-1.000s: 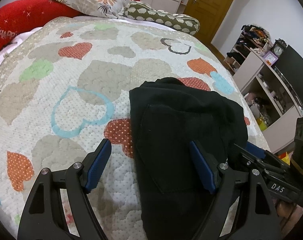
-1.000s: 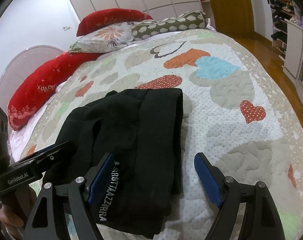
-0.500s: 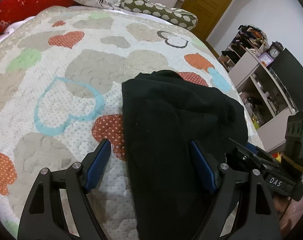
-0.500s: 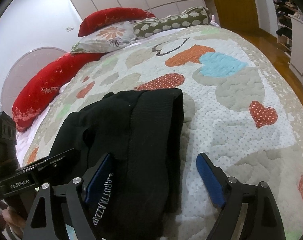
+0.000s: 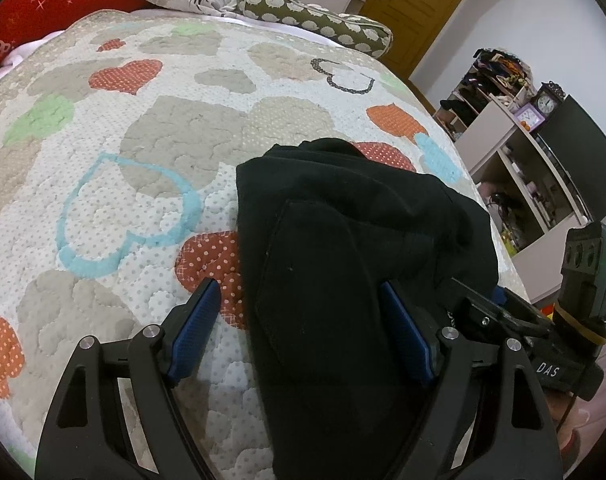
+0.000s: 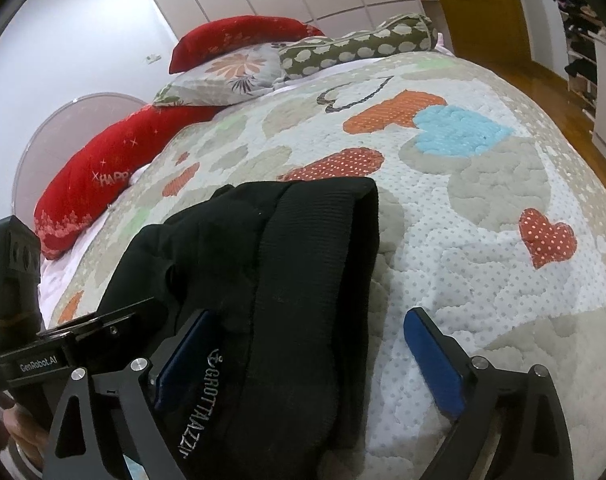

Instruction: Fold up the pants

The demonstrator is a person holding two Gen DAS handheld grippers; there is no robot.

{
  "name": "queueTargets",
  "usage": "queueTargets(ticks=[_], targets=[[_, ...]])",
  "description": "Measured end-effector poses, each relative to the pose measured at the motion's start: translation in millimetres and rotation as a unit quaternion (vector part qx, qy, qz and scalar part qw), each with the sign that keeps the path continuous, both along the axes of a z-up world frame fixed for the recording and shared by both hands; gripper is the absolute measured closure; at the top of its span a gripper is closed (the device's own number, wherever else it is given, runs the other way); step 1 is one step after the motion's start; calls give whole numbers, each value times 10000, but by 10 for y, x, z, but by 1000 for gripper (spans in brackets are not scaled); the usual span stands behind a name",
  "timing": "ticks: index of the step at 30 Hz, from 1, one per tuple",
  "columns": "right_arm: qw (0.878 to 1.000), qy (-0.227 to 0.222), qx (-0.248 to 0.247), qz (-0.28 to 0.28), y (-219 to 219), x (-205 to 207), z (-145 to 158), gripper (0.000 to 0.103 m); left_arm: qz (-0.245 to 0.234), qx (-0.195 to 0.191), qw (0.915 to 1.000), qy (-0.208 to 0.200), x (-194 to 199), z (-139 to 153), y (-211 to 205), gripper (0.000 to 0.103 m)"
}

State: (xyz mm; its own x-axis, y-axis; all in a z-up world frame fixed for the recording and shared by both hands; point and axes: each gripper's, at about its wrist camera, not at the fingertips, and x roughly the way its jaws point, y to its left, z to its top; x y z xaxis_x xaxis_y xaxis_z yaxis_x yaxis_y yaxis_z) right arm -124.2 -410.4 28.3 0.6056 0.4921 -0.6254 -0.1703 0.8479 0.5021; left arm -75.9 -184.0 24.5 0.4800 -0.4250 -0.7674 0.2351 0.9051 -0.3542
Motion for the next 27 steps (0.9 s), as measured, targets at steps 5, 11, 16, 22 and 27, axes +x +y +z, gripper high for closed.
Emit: queueTargets(ticks=[5, 11, 16, 22, 27], targets=[[10000, -11, -13, 7, 15, 12, -3, 6, 5, 0, 10000, 2, 0, 1, 0, 21], [9999, -112, -4, -9, 12, -20, 22, 44, 19, -26, 10000, 0, 5, -6, 0, 21], [9996, -269, -43, 60, 112, -113, 120, 61, -222, -369, 9991, -47, -34, -1, -18, 50], [9975, -683, 45, 196, 168, -163, 510, 71, -312, -435, 9986, -42, -26, 241, 93, 61], [9934, -930, 439, 511, 387, -28, 765, 82, -181, -457, 9983, -322, 67, 590, 417, 61]])
